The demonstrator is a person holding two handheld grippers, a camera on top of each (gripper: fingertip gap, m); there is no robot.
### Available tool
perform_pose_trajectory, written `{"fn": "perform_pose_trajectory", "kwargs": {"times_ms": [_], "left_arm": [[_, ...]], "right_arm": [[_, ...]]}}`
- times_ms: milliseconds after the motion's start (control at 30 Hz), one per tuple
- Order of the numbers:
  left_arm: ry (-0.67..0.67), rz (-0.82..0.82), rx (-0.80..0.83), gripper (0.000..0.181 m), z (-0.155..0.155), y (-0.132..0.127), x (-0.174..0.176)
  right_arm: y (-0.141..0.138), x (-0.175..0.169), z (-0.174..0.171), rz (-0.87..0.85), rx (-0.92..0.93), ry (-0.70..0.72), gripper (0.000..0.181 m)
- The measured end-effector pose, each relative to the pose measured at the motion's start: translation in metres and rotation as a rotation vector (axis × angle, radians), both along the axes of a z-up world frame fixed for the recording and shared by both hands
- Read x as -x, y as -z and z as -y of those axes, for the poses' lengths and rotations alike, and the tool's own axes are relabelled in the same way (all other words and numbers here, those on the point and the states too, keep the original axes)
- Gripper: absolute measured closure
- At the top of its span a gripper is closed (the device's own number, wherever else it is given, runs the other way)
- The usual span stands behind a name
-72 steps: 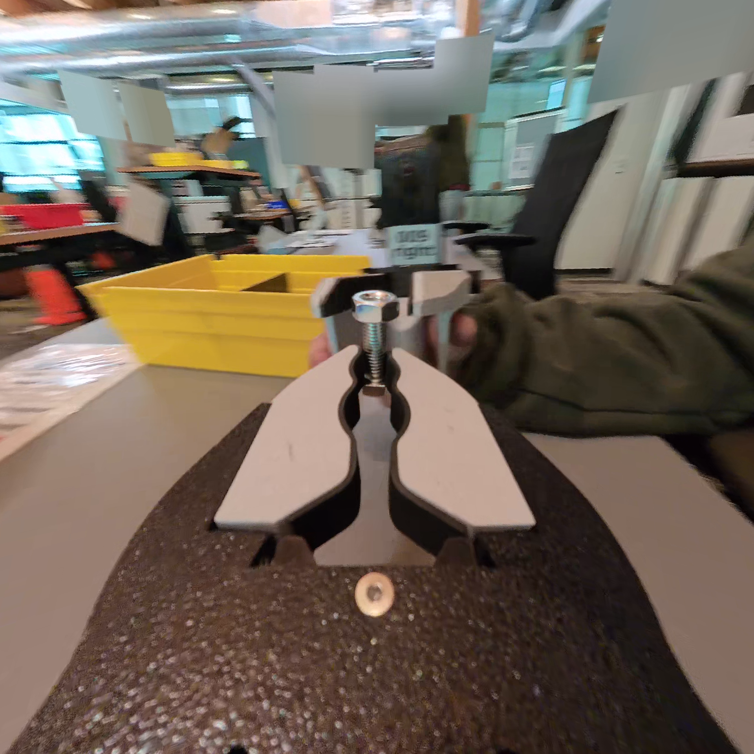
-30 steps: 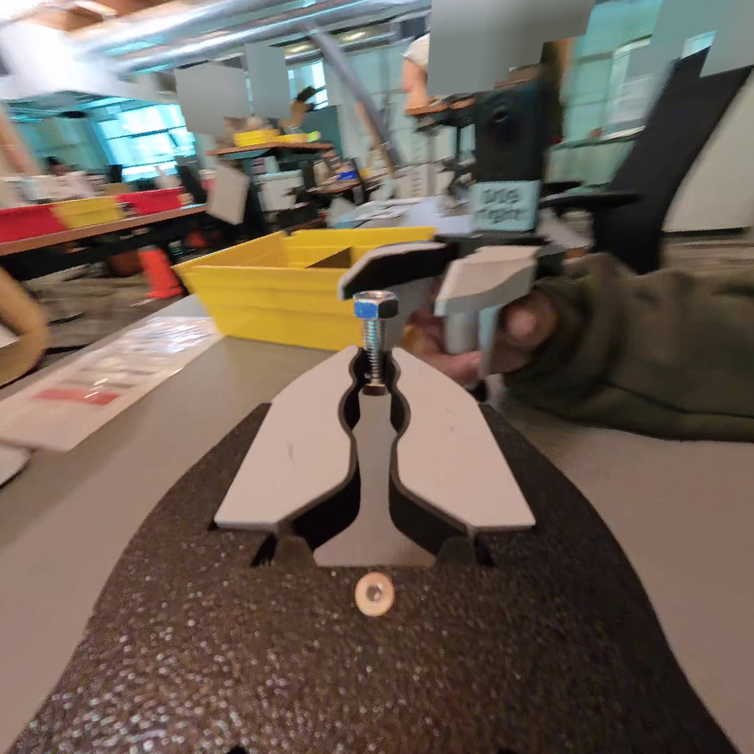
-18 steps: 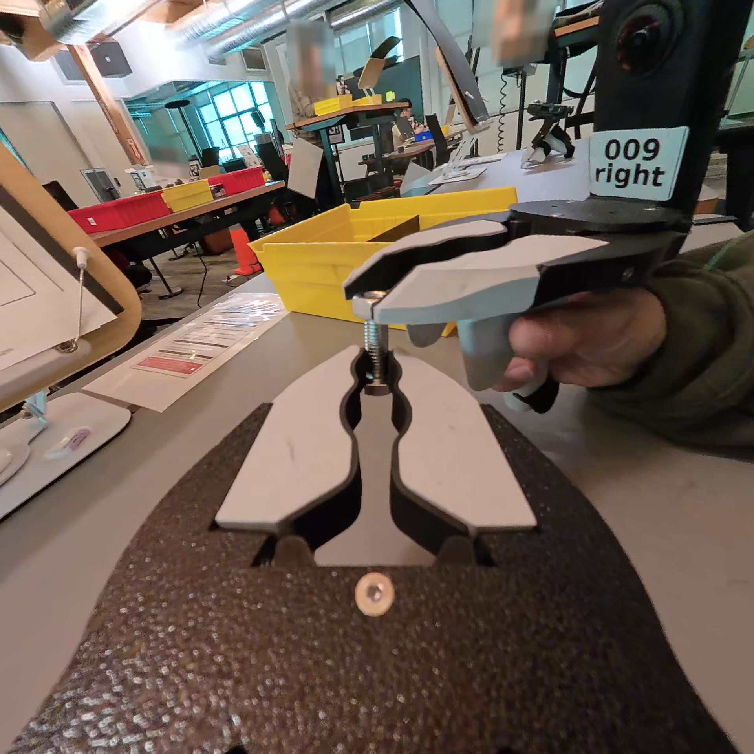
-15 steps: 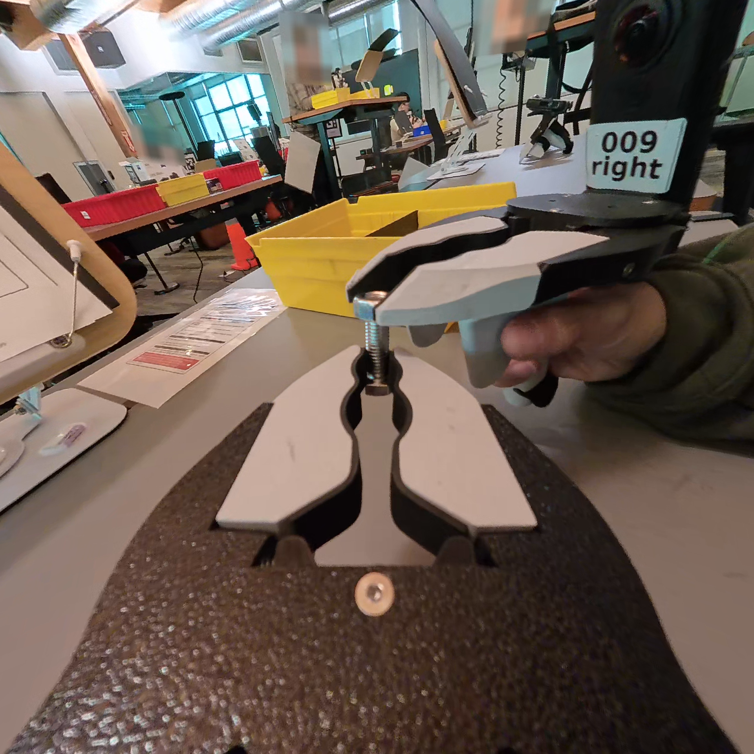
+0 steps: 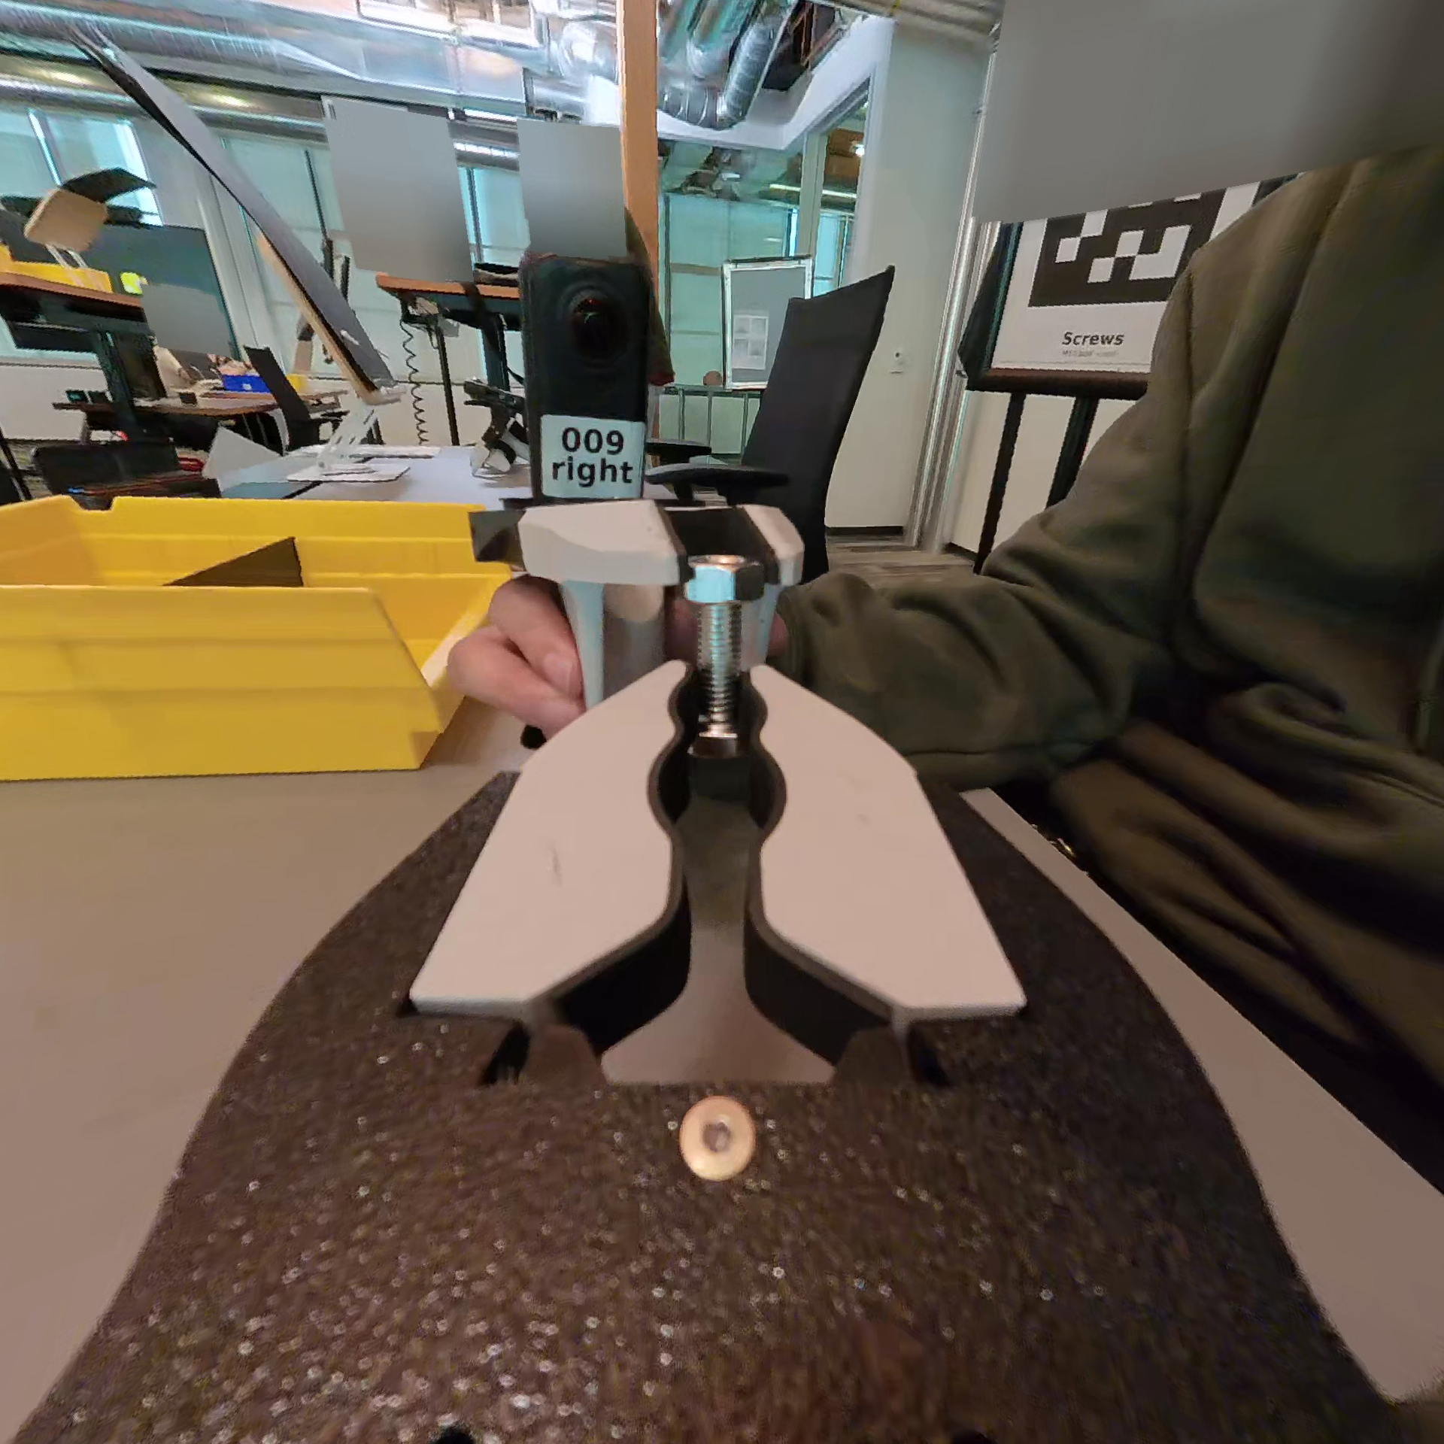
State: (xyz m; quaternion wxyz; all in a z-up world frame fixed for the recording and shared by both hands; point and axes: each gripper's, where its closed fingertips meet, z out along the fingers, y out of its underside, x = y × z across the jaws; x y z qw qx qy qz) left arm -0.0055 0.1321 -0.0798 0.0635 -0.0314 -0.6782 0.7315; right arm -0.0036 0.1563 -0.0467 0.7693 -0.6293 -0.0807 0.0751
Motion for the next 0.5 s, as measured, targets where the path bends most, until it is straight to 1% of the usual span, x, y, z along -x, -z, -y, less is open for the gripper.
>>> {"fn": "perform_pose_trajectory", "kwargs": {"times_ms": [33,67,167,200,233,333,433,500], "left_arm": [[-0.019,0.006,-0.001,0.172,0.000,0.000,-0.002],[-0.068,0.015,-0.003,0.172,0.000,0.001,-0.009],[-0.207,0.020,-0.038,0.172,-0.002,0.006,-0.030],[-0.240,0.033,-0.038,0.172,-0.003,0.005,-0.034],[-0.270,0.044,-0.039,0.172,-0.003,0.005,-0.037],[-0.377,0.060,-0.051,0.172,-0.007,0.008,-0.052],[-0.465,0.064,-0.073,0.172,-0.015,0.013,-0.064],[-0.492,0.067,-0.073,0.172,-0.018,0.012,-0.067]], "right_arm": [[0.000,0.001,0.000,-0.005,-0.005,-0.009,0.163],[0.000,-0.003,-0.001,-0.019,-0.009,0.008,0.163],[0.005,-0.025,-0.001,-0.043,0.004,0.170,0.164],[0.005,-0.033,-0.001,-0.047,0.001,0.230,0.159],[0.006,-0.040,-0.001,-0.058,0.003,0.274,0.151],[0.009,-0.053,0.000,-0.085,0.025,0.349,0.139],[0.015,-0.059,-0.002,-0.062,0.055,0.418,0.138],[0.017,-0.062,-0.004,-0.058,0.061,0.450,0.141]]}}
